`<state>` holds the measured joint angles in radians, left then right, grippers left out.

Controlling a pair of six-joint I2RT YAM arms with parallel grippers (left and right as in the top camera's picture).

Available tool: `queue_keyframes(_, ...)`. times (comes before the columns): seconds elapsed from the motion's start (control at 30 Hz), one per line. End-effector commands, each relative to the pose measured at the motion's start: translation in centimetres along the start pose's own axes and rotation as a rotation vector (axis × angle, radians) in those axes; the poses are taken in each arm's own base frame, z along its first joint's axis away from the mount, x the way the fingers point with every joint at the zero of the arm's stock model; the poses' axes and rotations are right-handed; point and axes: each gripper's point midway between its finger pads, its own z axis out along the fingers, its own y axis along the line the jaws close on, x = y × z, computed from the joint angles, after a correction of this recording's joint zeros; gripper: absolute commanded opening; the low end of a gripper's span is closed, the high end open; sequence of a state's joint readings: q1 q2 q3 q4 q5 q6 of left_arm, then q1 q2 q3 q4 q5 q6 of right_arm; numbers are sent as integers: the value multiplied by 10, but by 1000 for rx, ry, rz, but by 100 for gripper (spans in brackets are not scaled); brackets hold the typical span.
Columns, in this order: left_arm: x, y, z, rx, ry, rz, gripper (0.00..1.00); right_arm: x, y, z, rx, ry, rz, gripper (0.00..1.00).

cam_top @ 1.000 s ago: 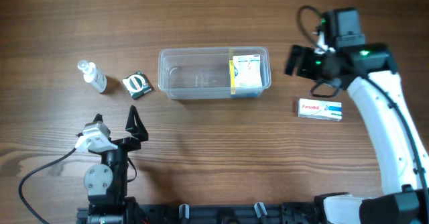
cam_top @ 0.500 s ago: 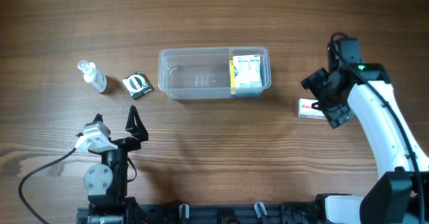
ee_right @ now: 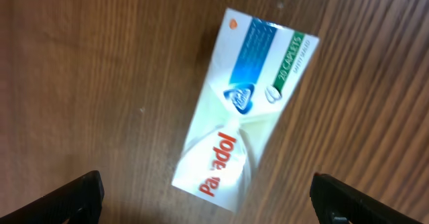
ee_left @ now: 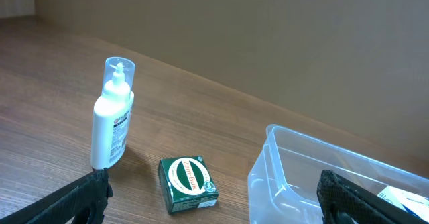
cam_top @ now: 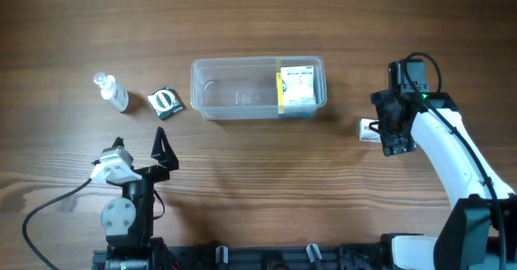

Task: Pack container
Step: 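Move the right gripper to the white Panadol box and grasp it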

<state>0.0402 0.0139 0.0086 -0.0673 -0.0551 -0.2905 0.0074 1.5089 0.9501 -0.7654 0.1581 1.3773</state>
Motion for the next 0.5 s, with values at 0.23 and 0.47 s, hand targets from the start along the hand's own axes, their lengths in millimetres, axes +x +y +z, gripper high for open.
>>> queue_keyframes(0.23, 0, 0, 0, 0, -4, 17, 100, 3, -13, 33, 105, -1, -27, 99)
queue_keyframes(0.47, 0, 0, 0, 0, -4, 17, 100, -1, -16, 42, 123, 0, -21, 100)
